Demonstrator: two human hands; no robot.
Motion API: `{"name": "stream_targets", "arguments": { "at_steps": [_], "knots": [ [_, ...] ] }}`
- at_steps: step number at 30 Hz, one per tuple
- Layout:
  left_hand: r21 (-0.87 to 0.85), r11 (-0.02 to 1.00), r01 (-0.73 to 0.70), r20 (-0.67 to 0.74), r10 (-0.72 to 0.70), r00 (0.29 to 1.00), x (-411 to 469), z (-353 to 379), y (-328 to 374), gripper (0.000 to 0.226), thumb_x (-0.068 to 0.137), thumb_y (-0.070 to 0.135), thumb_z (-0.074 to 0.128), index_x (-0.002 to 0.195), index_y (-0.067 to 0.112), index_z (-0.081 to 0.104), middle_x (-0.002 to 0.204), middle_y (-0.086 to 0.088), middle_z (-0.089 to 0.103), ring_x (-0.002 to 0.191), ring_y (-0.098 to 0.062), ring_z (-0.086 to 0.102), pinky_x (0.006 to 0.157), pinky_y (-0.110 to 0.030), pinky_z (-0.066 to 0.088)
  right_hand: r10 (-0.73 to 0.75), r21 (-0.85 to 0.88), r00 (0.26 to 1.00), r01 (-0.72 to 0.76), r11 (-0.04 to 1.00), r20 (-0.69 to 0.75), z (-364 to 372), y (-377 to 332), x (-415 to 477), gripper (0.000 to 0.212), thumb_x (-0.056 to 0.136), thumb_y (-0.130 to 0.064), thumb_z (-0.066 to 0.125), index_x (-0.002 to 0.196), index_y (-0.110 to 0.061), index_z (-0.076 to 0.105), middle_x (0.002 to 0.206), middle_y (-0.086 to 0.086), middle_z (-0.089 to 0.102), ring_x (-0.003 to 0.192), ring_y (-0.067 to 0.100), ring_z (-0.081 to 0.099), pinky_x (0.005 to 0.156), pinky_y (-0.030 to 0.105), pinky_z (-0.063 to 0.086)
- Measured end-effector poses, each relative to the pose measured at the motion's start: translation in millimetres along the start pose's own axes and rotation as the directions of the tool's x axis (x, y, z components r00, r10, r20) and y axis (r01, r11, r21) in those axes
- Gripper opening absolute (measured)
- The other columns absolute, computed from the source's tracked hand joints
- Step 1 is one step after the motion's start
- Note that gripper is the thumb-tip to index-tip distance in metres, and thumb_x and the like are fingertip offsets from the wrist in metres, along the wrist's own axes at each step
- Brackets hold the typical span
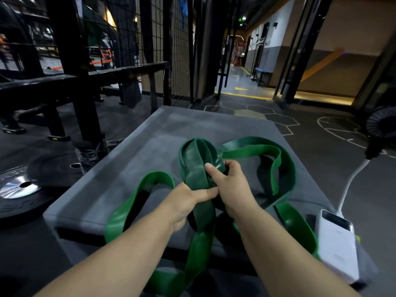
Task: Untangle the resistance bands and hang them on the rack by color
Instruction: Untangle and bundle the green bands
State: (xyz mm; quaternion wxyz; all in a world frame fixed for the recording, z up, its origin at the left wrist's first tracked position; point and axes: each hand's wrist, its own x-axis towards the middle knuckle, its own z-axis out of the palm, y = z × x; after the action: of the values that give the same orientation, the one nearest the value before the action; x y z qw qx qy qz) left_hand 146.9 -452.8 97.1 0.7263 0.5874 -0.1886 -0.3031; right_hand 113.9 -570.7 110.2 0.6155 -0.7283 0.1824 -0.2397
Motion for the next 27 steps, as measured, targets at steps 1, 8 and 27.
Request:
{"name": "stream_targets", "arguments": {
  "at_steps": [1,8,27],
  "knots": [
    [-0.020,1.000,0.005,-0.033,-0.006,0.999,1,2,0,0.028,0.081,0.005,0.071,0.108,0.005,0.070,0.103,-0.015,0.073,0.100,-0.031,0.069,0.094,-0.043,0.052,-0.002,-0.016,1.000,0.001,1.000,-0.008,-1,-1,-1,0.054,0.070,-0.058,0.073,0.100,-0.018,0.054,0.096,0.002,0.067,0.092,0.019,0.066,0.085,0.048,0.055],
    [-0.172,0.985,-0.021,-0.295,-0.031,0.955,9,7,14,0.010,0.081,0.005,0.072,0.091,0.001,0.073,0.083,-0.015,0.074,0.074,-0.028,0.072,0.064,-0.032,0.058,-0.209,-0.310,0.978,0.204,0.929,0.015,-23,-14,0,0.041,0.093,-0.045,0.056,0.124,-0.019,0.058,0.107,0.000,0.059,0.099,0.012,0.056,0.089,0.033,0.045],
    [-0.374,0.897,-0.235,-0.612,-0.049,0.789,14,-123,67,0.022,0.082,0.022,0.076,0.098,0.009,0.070,0.108,-0.011,0.071,0.097,-0.030,0.068,0.090,-0.048,0.053,0.129,-0.738,0.752,0.572,0.359,0.646,-25,20,-5,0.125,0.053,-0.065,0.084,0.151,-0.043,0.009,0.157,-0.015,-0.002,0.146,0.015,0.006,0.117,0.043,0.023]
  ]
}}
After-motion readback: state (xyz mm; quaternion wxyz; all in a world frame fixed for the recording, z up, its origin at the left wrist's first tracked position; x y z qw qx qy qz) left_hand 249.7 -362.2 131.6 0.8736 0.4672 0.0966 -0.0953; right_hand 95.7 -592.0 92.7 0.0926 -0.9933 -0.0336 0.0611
